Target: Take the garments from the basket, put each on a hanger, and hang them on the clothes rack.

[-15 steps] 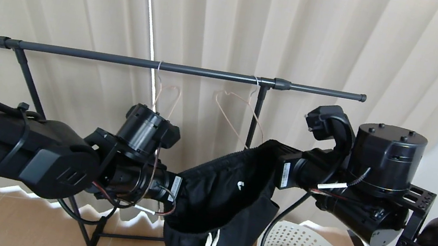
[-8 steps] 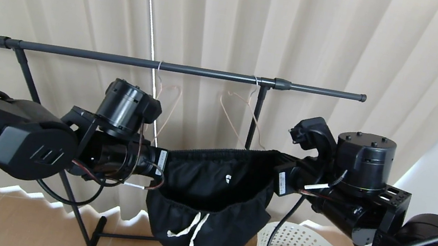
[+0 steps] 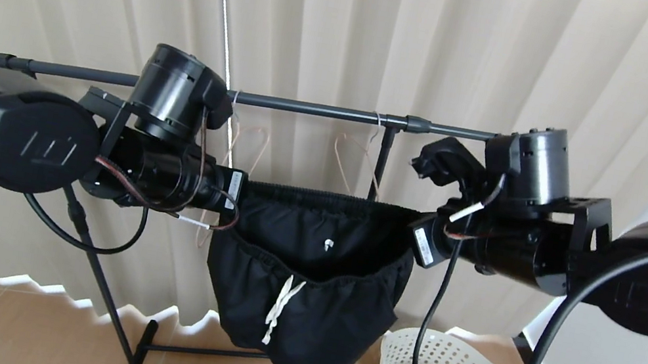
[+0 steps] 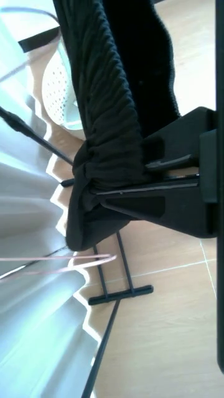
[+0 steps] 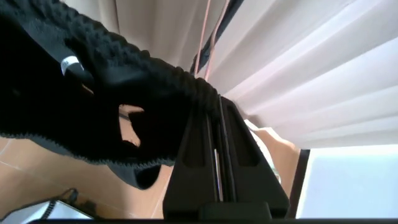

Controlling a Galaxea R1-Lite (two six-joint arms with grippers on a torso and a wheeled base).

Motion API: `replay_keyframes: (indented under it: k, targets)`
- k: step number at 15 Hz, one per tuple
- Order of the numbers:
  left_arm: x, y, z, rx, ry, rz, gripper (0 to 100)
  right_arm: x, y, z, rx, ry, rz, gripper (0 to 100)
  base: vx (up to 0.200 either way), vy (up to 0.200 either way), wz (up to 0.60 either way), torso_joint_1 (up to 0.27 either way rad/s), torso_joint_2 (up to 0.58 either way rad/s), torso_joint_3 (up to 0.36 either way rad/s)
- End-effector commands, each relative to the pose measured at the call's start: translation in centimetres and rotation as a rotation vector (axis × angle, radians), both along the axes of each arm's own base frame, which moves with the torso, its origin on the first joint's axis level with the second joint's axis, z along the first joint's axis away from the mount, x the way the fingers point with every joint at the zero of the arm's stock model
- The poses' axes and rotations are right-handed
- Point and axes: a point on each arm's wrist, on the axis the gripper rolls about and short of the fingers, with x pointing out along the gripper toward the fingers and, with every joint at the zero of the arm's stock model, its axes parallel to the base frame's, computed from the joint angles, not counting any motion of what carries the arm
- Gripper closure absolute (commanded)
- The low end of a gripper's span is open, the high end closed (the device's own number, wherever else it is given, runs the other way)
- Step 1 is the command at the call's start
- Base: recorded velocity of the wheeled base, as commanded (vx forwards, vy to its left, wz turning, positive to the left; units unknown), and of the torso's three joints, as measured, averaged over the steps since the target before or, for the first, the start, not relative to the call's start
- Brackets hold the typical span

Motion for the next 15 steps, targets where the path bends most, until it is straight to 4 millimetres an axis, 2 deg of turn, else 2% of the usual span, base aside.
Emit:
replay_keyframes:
  k: [1,3,8,11,15]
  targets:
    - [0.2,0.2,2.5,-0.02,-0.038,0.007,100,1.7,1.0,2.6,0.089,-0.001,-0.036,100,0.0,0.0,0.0,0.0,0.0,0.0]
    - [-0.1,0.3,3.5,-0.025,-0.049,0.007,100,2.6,1.3,2.9,0.148,0.019,-0.08,100,0.0,0.0,0.0,0.0,0.0,0.0]
    - [-0.9,0.6,6.3,-0.059,-0.12,0.004,100,3.4,0.1,6.6,0.314,-0.033,-0.165,100,0.0,0.0,0.0,0.0,0.0,0.0]
    - [-1.4,0.6,7.0,-0.065,-0.141,-0.009,100,2.9,-0.4,7.3,0.326,-0.047,-0.17,100,0.0,0.0,0.0,0.0,0.0,0.0]
    - [-1.2,0.5,6.9,-0.067,-0.144,-0.024,100,1.4,-1.2,6.7,0.303,-0.019,-0.173,100,0.0,0.0,0.0,0.0,0.0,0.0]
